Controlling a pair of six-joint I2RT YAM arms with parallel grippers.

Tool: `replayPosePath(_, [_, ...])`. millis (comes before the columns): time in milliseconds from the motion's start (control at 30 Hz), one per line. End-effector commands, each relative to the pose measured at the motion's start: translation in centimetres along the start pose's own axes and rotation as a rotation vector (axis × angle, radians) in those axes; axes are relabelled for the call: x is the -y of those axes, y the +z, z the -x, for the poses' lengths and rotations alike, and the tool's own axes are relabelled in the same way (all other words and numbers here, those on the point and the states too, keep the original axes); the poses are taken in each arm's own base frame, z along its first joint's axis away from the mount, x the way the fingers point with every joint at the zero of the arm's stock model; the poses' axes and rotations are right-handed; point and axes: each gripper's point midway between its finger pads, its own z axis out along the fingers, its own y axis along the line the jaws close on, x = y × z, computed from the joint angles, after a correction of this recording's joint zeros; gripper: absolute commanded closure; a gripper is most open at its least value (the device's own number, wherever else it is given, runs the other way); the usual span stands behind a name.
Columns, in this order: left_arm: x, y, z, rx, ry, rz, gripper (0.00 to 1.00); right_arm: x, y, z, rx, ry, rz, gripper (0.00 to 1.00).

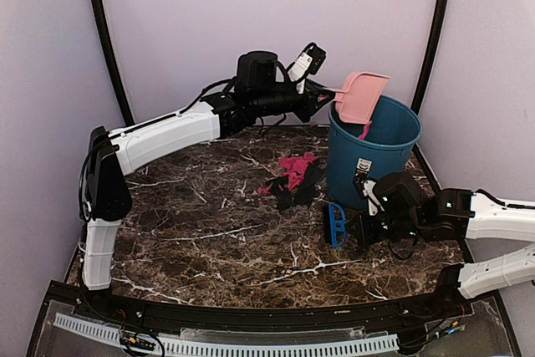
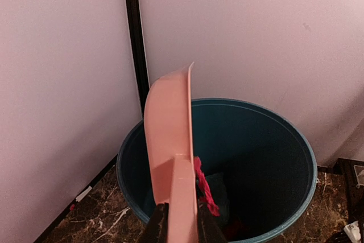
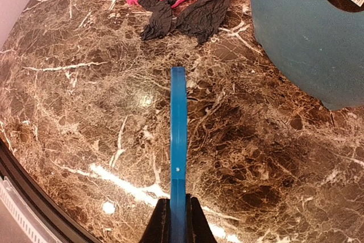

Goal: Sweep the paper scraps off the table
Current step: Dump the paper scraps in the dustpan into the trash bin, then sweep the paper scraps at the center of the board.

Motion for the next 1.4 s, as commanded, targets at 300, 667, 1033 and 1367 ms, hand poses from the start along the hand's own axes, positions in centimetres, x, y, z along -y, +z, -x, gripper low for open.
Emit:
replayPosePath(300, [0.3, -4.1, 9.2, 0.196, 0.158, 0.079, 1.0, -1.1, -0.4, 1.1, 0.057, -0.007, 0.074, 1.0])
replayPosePath(667, [-0.3, -12.3, 10.2, 0.251, 0.053, 0.215, 1.0, -3.3, -1.7, 2.0, 0.098, -0.03, 0.205, 1.0])
replayPosePath(1033, [-1.2, -20.6, 6.9, 0.258, -0.094, 0.371, 1.0, -4.2, -1.7, 2.7, 0.116, -0.061, 0.235, 1.0])
replayPosePath(1367, [-2.7, -27.8, -0.8, 0.152, -0.283, 0.585, 1.0, -5.4, -1.3, 4.4, 0.143, -0.097, 0.238, 1.0])
